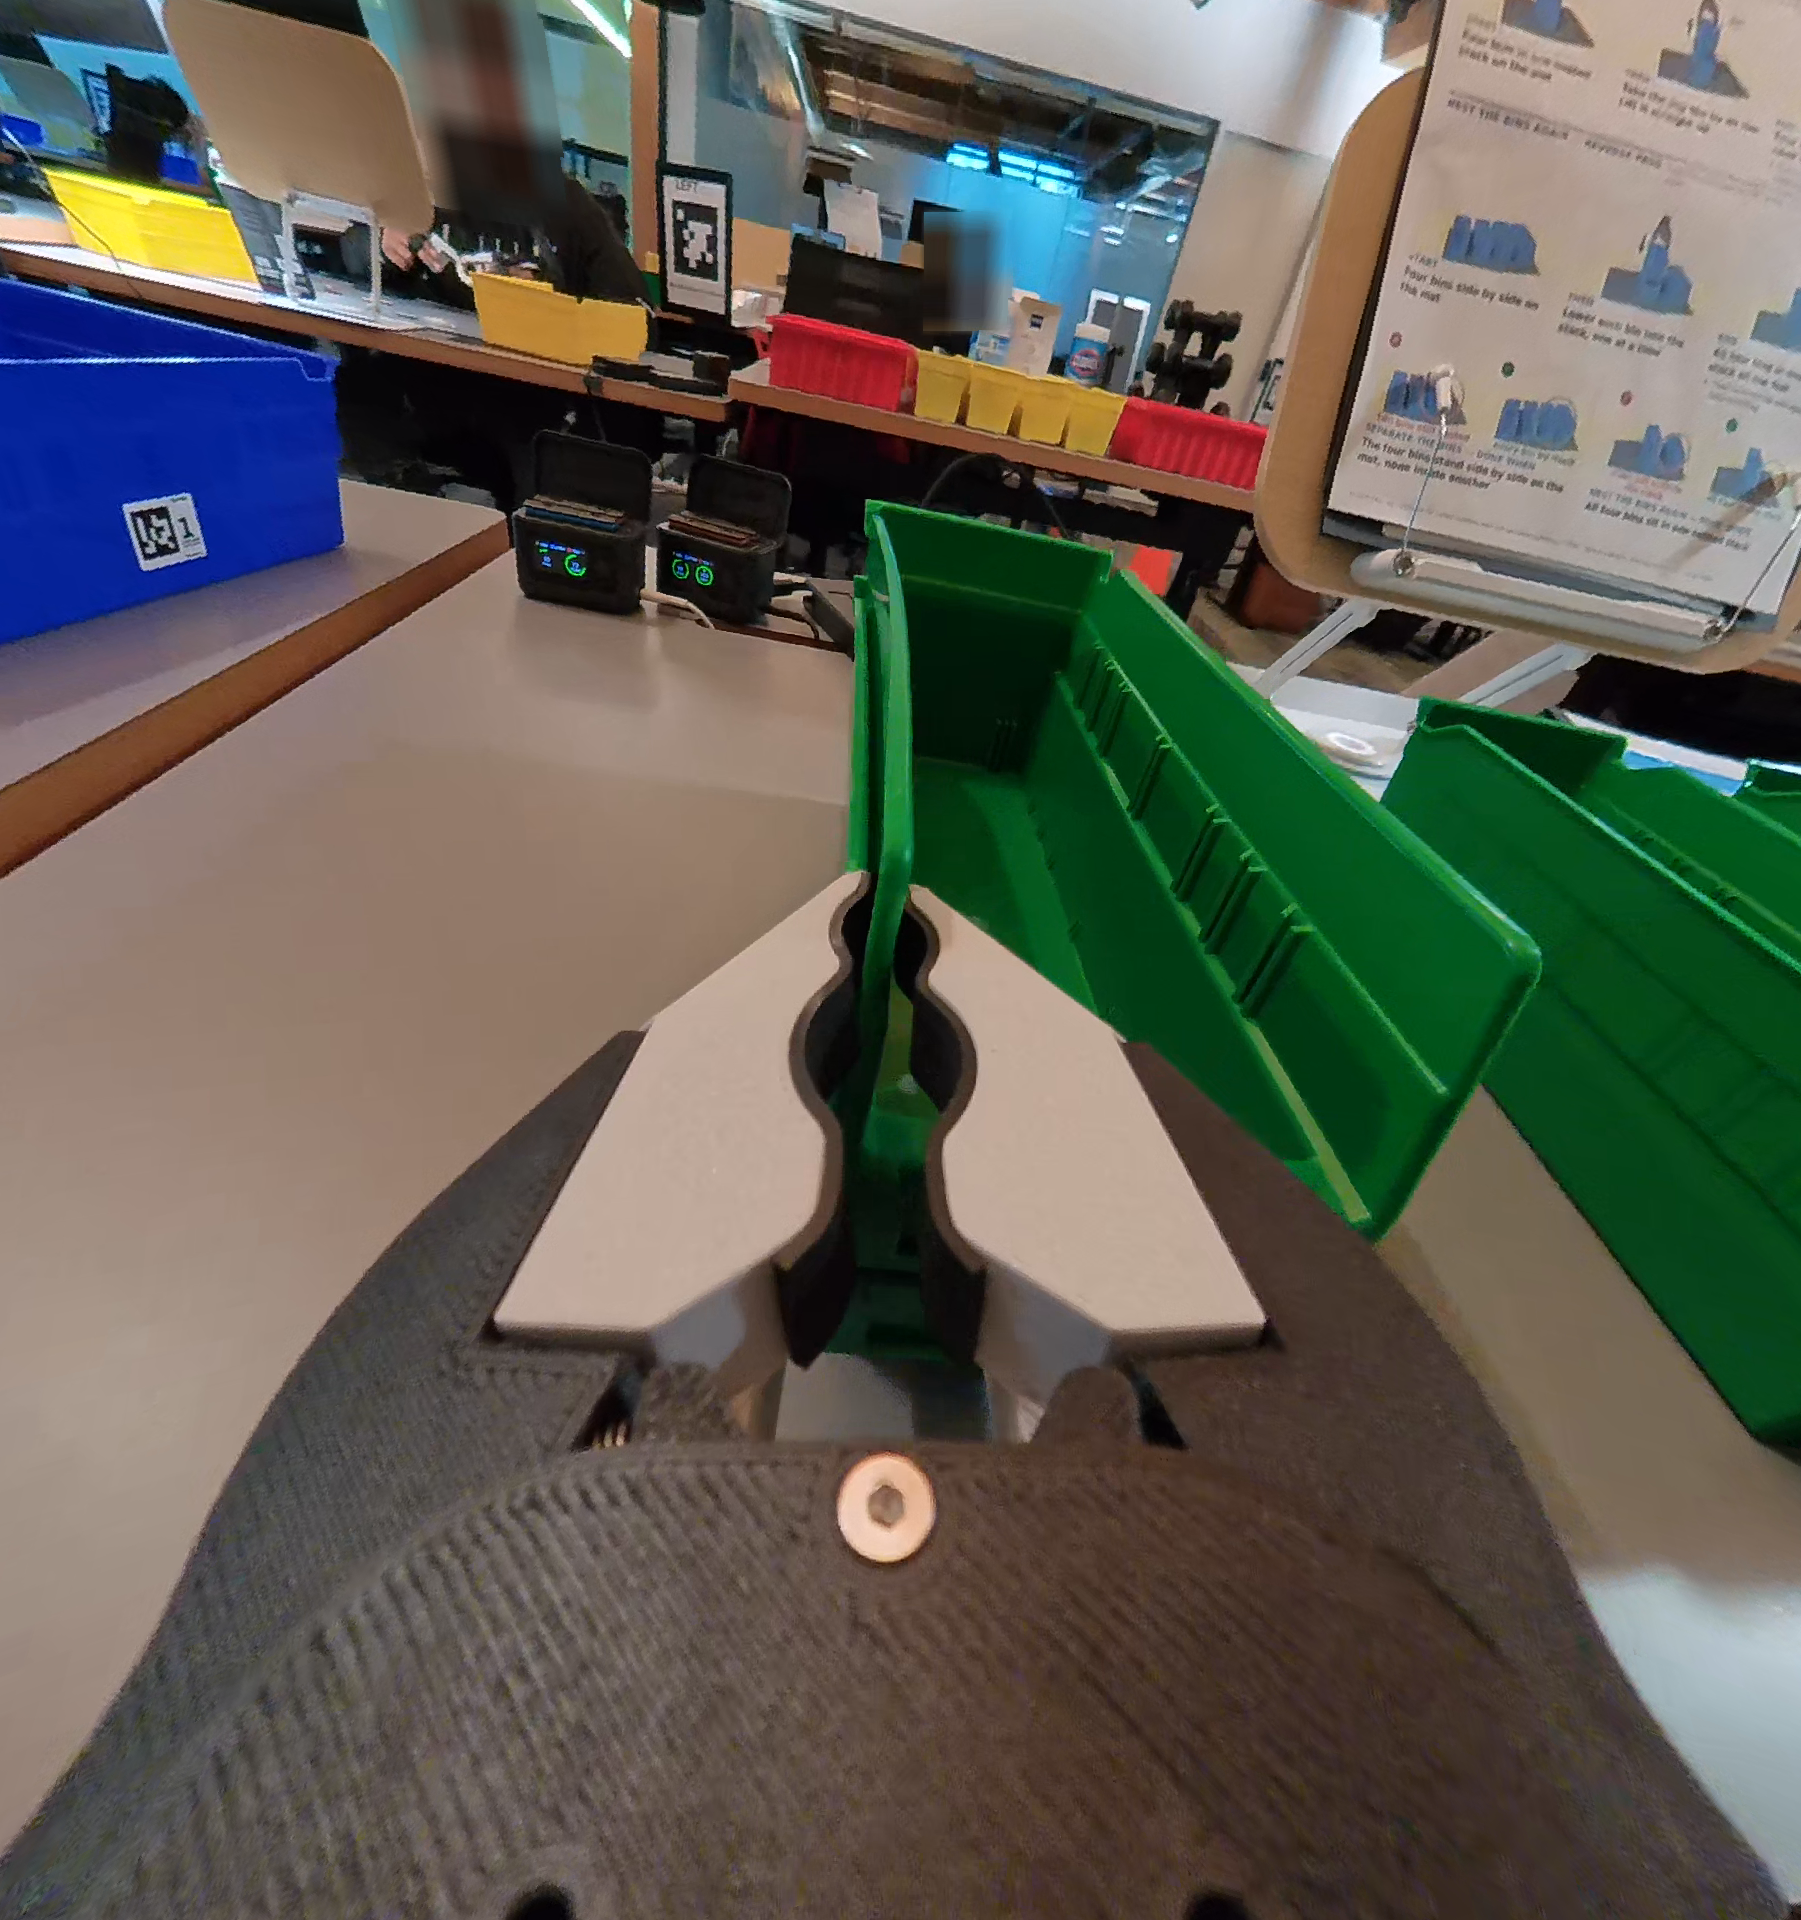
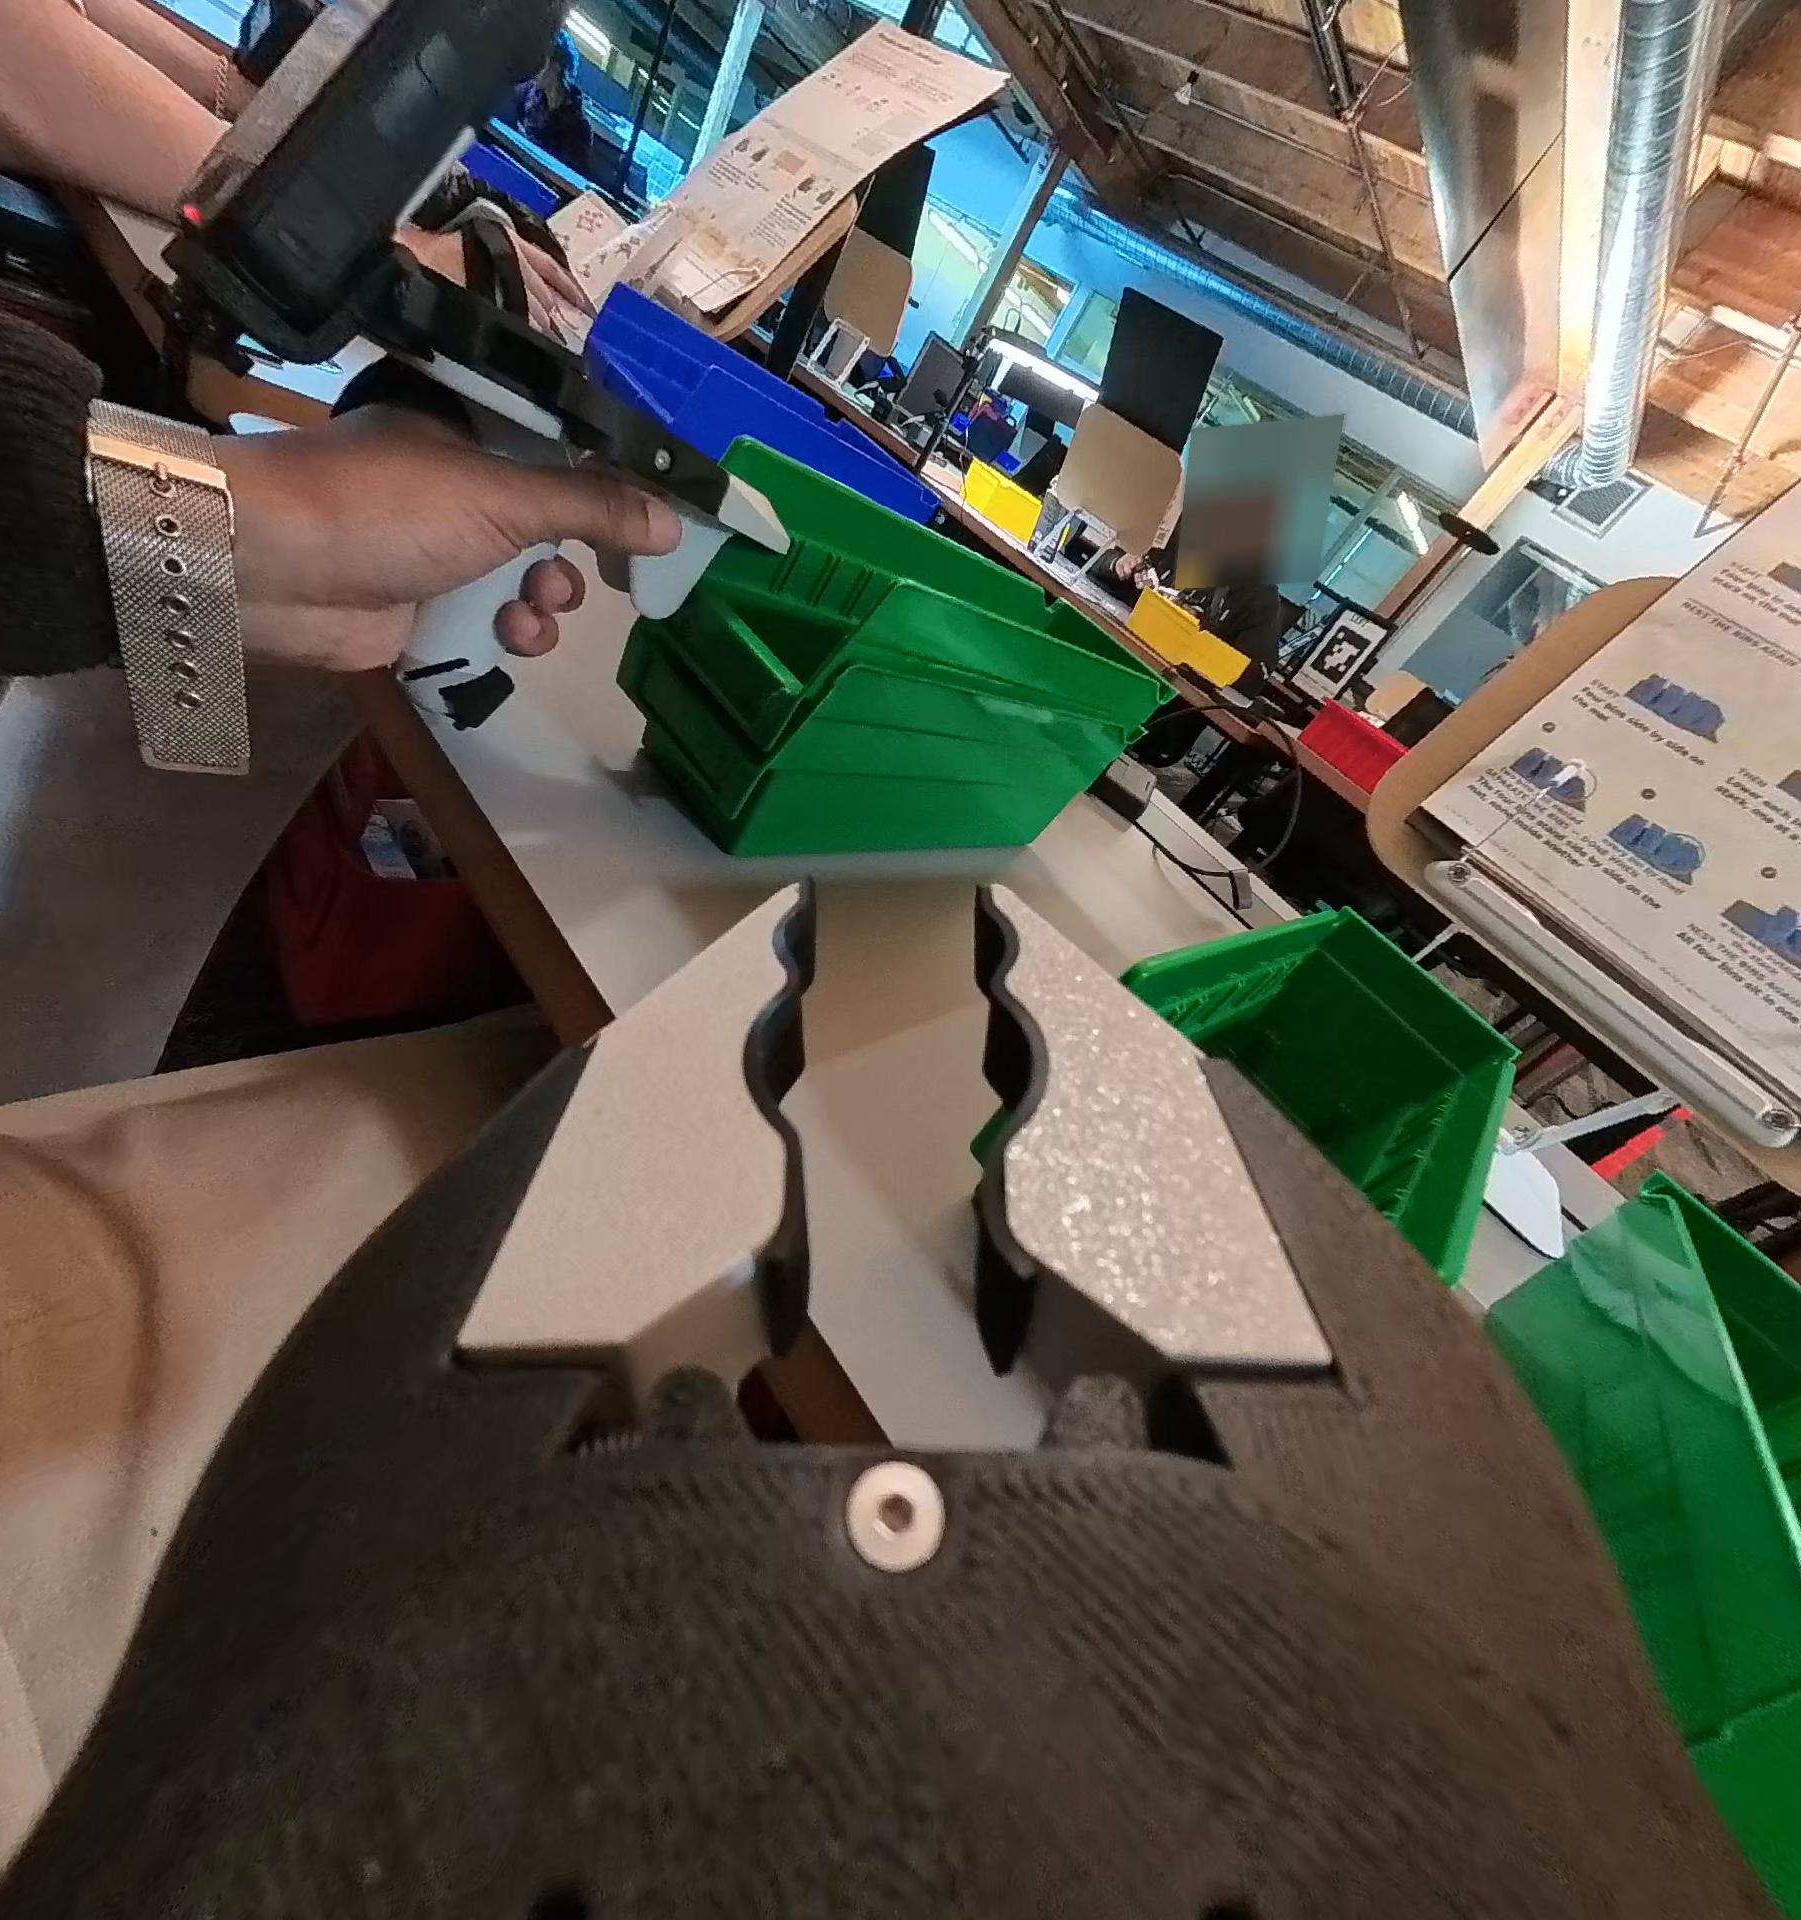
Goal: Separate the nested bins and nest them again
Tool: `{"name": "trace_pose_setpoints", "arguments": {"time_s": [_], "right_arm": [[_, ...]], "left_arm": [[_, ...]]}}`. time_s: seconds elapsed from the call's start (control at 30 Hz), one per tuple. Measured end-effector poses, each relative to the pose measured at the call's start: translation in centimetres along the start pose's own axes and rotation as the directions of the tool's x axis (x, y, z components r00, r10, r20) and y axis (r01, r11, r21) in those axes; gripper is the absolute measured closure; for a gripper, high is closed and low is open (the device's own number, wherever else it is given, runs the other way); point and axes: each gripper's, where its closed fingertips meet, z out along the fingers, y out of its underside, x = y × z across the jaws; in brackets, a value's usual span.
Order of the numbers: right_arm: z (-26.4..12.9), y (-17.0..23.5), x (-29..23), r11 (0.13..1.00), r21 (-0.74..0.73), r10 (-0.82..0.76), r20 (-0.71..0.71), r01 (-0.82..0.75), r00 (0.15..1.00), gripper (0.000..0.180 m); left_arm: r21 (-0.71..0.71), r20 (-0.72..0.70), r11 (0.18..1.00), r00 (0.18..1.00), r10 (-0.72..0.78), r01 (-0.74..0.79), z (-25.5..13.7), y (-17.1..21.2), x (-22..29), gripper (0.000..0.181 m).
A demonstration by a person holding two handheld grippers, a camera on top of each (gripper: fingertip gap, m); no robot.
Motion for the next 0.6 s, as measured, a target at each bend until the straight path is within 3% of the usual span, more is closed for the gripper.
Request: {"name": "trace_pose_setpoints", "arguments": {"time_s": [0.6], "right_arm": [[0.06,0.13,0.11,1.000,-0.007,-0.004,-0.002,0.004,1.000,0.150]], "left_arm": [[-0.006,0.022,0.998,0.998,0.059,-0.058,-0.69,0.06,0.36,0.181]]}}
